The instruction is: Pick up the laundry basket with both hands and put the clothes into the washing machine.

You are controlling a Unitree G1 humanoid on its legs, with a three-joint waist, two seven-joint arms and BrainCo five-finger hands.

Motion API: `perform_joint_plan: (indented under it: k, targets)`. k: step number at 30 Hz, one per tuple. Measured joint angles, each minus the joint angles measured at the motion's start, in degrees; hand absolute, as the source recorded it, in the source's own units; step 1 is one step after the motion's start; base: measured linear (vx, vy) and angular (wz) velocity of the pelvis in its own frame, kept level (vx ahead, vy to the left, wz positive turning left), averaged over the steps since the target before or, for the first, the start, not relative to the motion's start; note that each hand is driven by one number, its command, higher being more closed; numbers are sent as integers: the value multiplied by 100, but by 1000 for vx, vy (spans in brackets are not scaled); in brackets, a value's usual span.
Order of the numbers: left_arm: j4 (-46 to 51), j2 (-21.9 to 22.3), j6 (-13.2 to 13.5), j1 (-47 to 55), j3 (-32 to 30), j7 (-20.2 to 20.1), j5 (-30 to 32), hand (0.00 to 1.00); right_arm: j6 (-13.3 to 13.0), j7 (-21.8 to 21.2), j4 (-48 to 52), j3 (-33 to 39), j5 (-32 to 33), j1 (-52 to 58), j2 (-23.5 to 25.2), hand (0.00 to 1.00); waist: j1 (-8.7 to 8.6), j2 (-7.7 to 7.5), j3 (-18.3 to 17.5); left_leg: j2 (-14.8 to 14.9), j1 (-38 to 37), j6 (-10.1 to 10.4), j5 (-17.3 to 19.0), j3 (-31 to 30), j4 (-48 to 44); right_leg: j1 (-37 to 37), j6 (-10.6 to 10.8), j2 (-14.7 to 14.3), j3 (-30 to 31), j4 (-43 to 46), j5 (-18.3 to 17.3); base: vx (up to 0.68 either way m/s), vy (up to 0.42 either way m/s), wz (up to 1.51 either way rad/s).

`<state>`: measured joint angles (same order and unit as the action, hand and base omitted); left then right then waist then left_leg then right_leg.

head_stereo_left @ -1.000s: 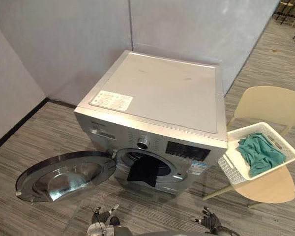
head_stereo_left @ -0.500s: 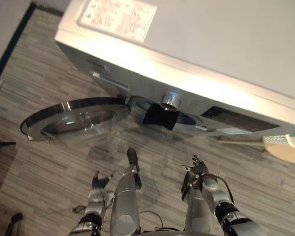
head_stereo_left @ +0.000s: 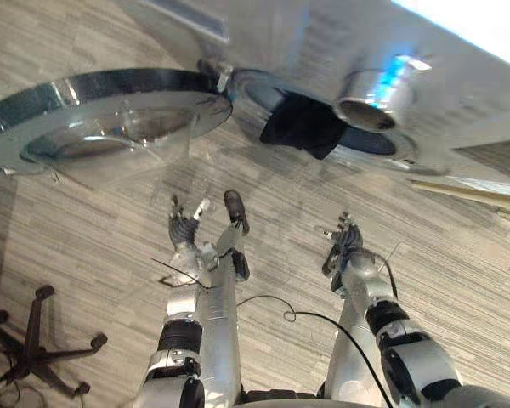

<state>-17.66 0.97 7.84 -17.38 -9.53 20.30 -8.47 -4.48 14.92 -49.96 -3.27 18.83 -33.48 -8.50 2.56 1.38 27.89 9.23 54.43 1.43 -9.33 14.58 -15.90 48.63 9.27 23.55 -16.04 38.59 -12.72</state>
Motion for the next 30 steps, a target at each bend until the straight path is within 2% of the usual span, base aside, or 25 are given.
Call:
perform_joint_plan:
  k: [3,5,8,12,16,19,24,25,30]
  targets:
    - [688,20,146,107,10,-3,-304,0,7,101,-28,13,195,-700,-397,0,116,55,55,-119,278,-26,-60,-21,45,306,24,104,-53,114,-44,-41,-4,26]
    - [1116,89,168,173,20,-10,-492,0,7,139,-66,-17,348,-1340,-788,0,178,171,116,-186,480,-73,-201,-71,205,492,23,171,-127,140,-45,-34,13,28]
    - [1405,118,201,298,118,-26,-745,0,66,178,-510,-134,624,-2133,-1202,0,283,197,146,-281,663,-136,-391,-82,382,736,14,258,-188,208,-55,-9,11,25]
    - [2089,121,316,394,316,-40,-1118,0,119,223,-864,-401,1221,-2543,-1629,0,304,219,154,-446,1068,-109,-451,-316,372,975,9,476,-477,543,-268,7,7,46]
    - [2719,119,392,429,509,-158,-1373,0,125,228,-992,-447,1808,-3142,-1818,0,442,222,149,-501,1708,-55,-519,-428,288,1592,-60,620,-612,936,-367,-40,18,32]
    - [3156,137,440,551,693,-288,-1705,0,121,237,-990,-312,2227,-3516,-1892,0,471,263,136,-551,2088,-76,-656,-525,292,1908,-56,692,-707,1088,-447,-54,36,26]
    - [3613,190,630,711,1261,-525,-2214,0,43,267,-888,84,2839,-3737,-1849,0,532,269,133,-619,2267,-94,-745,-563,303,2073,-65,850,-758,1271,-456,-36,69,13]
    - [3717,209,651,790,1402,-565,-2242,0,-19,296,-853,182,2954,-3786,-1805,100,533,272,132,-606,2289,-118,-727,-462,310,2104,-64,863,-757,1319,-456,-27,69,11]
    - [3739,211,656,935,1717,-764,-2359,0,-221,705,-311,826,3551,-3790,-1452,100,560,272,132,-516,2307,-120,-728,-272,299,2117,-62,872,-766,1371,-451,-22,63,3]
